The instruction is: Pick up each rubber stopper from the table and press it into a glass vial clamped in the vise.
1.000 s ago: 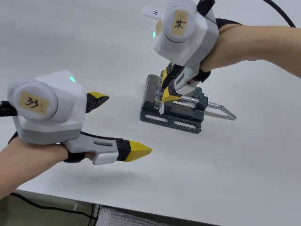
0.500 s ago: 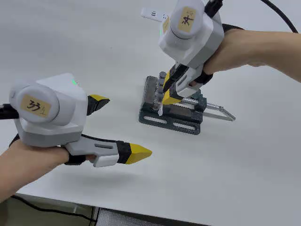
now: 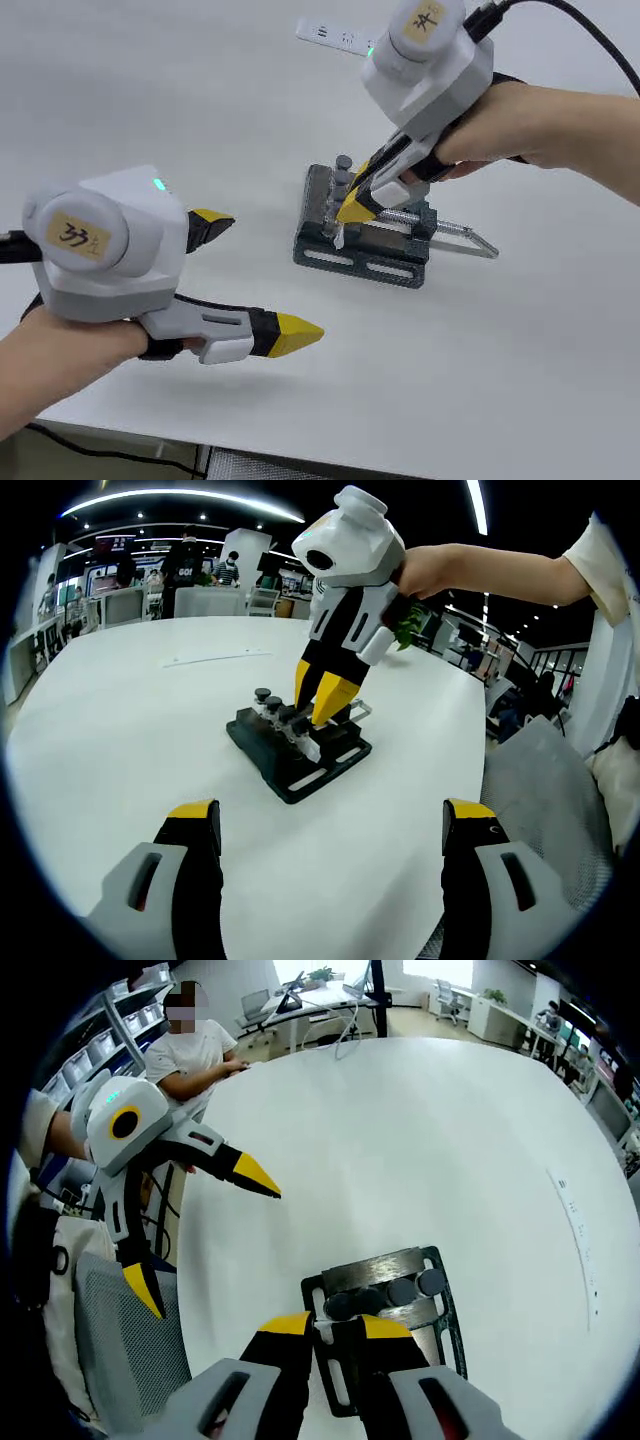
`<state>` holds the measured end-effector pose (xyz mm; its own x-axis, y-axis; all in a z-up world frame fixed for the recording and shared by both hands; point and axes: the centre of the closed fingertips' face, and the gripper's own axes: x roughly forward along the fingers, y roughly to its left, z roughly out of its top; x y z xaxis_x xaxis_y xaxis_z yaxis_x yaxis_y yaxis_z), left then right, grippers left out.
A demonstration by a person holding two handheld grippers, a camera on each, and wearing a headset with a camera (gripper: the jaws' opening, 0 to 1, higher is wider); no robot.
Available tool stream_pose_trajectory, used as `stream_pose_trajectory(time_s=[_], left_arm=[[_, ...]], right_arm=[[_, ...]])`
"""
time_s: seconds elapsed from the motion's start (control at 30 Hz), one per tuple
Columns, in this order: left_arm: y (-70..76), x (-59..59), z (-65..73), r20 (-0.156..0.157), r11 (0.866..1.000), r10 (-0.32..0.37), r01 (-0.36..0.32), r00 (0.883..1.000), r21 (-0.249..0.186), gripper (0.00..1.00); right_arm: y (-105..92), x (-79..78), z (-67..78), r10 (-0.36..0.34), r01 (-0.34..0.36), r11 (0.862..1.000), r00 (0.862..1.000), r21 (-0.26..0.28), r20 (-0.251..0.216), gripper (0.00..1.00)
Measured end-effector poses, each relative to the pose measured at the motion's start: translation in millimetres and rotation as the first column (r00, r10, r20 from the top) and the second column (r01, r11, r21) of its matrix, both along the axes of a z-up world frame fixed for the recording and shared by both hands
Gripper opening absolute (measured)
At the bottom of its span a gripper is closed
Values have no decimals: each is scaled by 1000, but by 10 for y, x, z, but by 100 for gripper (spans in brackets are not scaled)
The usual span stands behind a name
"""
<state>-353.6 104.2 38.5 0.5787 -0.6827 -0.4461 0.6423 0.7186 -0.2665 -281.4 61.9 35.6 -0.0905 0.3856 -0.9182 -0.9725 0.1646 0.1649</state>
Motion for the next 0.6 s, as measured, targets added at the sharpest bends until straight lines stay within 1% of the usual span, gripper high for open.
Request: stream_pose_trajectory(time_s=[0.03, 0.1, 0.13, 0.17, 0.3, 0.37, 0.4, 0.43, 0.5, 0.53, 0.6], left_arm=[[-3, -2, 0, 0, 1000, -1, 1, 1000, -1, 91], [-4, -6, -7, -1, 1000, -5, 5, 1000, 2, 91], [-4, -7, -9, -1, 1000, -5, 5, 1000, 3, 91], [-9, -8, -3, 0, 1000, -5, 5, 1000, -1, 91], [-2, 11, 2, 3, 1000, 4, -4, 1000, 0, 90], [-5, 104, 38, 10, 999, 45, -45, 999, -30, 85], [-21, 190, 74, 14, 995, 78, -77, 997, -66, 81], [-22, 234, 83, 13, 992, 98, -97, 995, -78, 79], [-61, 321, 80, 14, 989, 124, -123, 992, -79, 74], [-71, 344, 75, 12, 989, 128, -127, 992, -78, 71], [-91, 415, 68, 20, 987, 144, -142, 989, -74, 64]], right_arm=[[-5, -1, -4, -2, 2, 1000, 1000, 5, -3, 13], [-32, -33, -26, -34, 34, 999, 999, 5, -22, 13], [-28, -26, -38, -26, 26, 1000, 999, 15, -21, 14], [-28, 0, -66, -45, 46, 999, 999, 21, -27, 14], [-45, -36, -62, -55, 56, 998, 998, 27, -31, 14], [-62, -36, -40, -57, 58, 998, 998, 33, -26, 14], [-77, -46, -21, -56, 57, 998, 998, 37, -28, 14], [-90, -45, -10, -59, 60, 997, 998, 38, -27, 14], [-133, -54, 34, -62, 63, 997, 998, 44, -19, 14], [-147, -40, 41, -65, 66, 997, 998, 47, -18, 14], [-183, -29, 71, -70, 71, 996, 997, 61, -10, 16]])
